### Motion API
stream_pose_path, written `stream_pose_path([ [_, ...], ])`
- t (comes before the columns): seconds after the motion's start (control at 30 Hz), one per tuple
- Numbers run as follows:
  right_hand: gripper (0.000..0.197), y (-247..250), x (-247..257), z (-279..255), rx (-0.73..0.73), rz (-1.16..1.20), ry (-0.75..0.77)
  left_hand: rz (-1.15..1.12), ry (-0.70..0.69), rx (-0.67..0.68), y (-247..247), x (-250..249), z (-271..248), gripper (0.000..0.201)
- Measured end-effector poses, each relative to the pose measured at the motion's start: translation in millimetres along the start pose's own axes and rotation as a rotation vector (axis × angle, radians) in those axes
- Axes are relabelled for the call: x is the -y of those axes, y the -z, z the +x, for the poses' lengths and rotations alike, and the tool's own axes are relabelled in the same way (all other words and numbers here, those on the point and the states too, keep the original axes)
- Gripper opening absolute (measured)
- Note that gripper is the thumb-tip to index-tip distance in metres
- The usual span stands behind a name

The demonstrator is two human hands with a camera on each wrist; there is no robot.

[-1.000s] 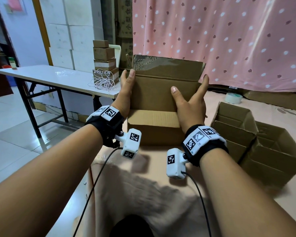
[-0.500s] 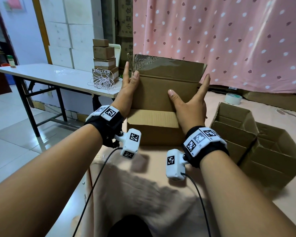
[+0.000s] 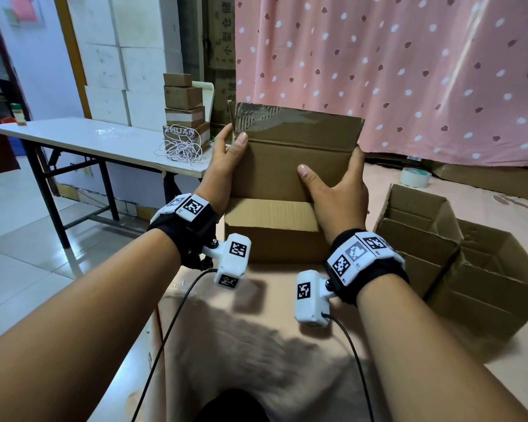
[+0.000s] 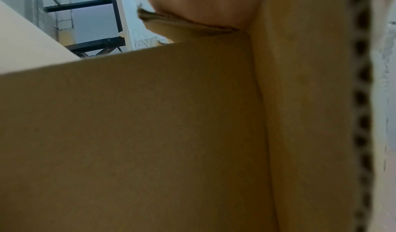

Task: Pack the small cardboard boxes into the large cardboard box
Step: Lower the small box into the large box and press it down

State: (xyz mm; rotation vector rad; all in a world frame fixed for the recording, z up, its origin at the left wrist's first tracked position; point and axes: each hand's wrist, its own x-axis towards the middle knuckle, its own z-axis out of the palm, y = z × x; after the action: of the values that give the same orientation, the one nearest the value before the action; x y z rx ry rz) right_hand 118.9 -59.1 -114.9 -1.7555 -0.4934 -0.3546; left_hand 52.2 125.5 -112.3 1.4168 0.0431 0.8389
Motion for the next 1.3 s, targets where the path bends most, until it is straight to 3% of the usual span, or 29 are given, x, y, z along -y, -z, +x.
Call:
stream_pose_path([
  [0.13, 0.091, 1, 0, -1, 0.0, 0.033, 0.003, 0.025, 0.025, -0.017, -1, -1, -2, 0.096],
  [0.27, 0.105, -4, 1, -3, 0.0, 0.001, 0.044, 0.096, 0.056, -0.032, 5, 7, -6, 0.125],
  [0.3, 0.109, -5, 1, -4, -0.01, -0.003, 0.066, 0.111, 0.064, -0.029, 6, 8, -10, 0.12],
  [0.4, 0.116, -6, 0, -4, -0.016, -0.02, 0.094, 0.11, 0.069, -0.016, 8, 14, -12, 0.072],
  [0.6, 0.119, -5, -3, -4, -0.036, 0.011, 0.135, 0.079, 0.064, 0.003, 6, 12, -15, 0.05],
  [0.83, 0.12, -3, -4, -5, -0.056, -0.007, 0.21, 0.058, 0.054, 0.009, 6, 10, -16, 0.054],
  [1.13, 0.111, -2, -5, -5, -0.051, -0.054, 0.242, 0.023, 0.084, -0.003, 7, 12, -16, 0.095],
  [1.3, 0.105, -4, -7, -4, -0.068, -0.042, 0.262, 0.02, 0.088, 0.008, 6, 10, -17, 0.07],
])
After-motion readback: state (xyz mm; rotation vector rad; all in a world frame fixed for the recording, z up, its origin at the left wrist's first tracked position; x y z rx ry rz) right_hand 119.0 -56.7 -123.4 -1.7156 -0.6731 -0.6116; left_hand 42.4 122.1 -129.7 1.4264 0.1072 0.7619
